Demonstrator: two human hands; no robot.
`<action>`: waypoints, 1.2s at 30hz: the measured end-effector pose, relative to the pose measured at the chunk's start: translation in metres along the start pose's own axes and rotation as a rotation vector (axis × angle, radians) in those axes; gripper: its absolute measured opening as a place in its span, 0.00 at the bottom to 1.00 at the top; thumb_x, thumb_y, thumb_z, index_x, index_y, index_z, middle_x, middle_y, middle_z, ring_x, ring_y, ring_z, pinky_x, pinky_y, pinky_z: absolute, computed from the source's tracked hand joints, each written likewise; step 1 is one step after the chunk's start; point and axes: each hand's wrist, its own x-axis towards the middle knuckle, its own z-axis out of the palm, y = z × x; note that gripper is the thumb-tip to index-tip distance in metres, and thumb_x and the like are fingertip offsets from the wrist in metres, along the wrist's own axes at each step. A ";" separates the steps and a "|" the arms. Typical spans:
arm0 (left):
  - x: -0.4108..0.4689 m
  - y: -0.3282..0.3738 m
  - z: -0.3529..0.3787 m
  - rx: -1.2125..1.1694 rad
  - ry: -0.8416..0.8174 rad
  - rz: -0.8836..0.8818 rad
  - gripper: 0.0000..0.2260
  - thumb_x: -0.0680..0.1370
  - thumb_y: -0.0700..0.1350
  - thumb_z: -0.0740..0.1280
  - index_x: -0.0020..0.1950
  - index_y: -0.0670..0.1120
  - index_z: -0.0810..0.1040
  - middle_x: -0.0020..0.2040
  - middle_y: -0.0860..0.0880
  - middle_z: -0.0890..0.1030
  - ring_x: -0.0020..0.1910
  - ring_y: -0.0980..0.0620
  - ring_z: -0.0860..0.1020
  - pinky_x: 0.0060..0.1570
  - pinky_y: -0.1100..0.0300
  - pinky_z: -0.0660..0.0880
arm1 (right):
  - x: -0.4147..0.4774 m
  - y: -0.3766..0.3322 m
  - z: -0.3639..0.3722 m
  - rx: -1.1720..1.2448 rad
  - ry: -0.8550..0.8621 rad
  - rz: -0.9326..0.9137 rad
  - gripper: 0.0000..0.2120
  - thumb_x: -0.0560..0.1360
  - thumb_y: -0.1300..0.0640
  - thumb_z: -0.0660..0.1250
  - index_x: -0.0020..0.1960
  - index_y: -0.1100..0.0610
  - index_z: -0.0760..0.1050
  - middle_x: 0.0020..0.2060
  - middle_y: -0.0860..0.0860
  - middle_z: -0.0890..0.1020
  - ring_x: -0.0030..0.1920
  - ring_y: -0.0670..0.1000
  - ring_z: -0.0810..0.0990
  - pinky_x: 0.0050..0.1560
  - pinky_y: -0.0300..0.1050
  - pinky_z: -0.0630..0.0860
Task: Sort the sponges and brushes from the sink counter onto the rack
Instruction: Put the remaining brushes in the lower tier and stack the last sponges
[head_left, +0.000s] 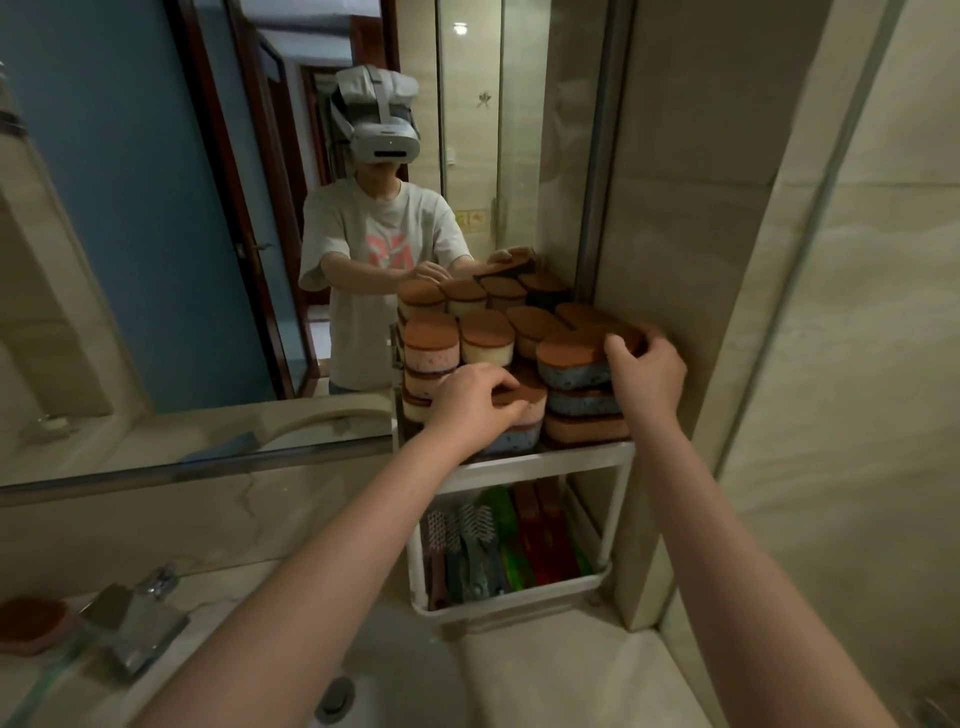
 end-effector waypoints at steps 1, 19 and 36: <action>0.000 0.000 0.000 -0.003 0.008 -0.004 0.13 0.72 0.49 0.70 0.54 0.47 0.81 0.55 0.49 0.81 0.55 0.51 0.77 0.57 0.52 0.74 | -0.001 0.001 0.002 -0.036 -0.005 -0.014 0.20 0.74 0.50 0.63 0.63 0.58 0.75 0.55 0.54 0.80 0.56 0.55 0.77 0.58 0.51 0.75; -0.003 0.000 -0.005 -0.091 0.034 -0.052 0.12 0.76 0.50 0.65 0.56 0.47 0.80 0.56 0.50 0.80 0.55 0.52 0.76 0.51 0.61 0.71 | -0.029 0.005 0.010 -0.548 0.048 -0.413 0.20 0.79 0.44 0.56 0.61 0.54 0.78 0.62 0.55 0.78 0.68 0.59 0.69 0.65 0.60 0.63; -0.131 -0.167 -0.105 -0.198 0.476 -0.261 0.04 0.76 0.40 0.65 0.47 0.41 0.80 0.46 0.47 0.80 0.45 0.54 0.75 0.42 0.76 0.67 | -0.229 -0.061 0.148 -0.390 -0.477 -0.829 0.11 0.72 0.51 0.62 0.49 0.55 0.79 0.45 0.50 0.81 0.51 0.55 0.77 0.52 0.50 0.71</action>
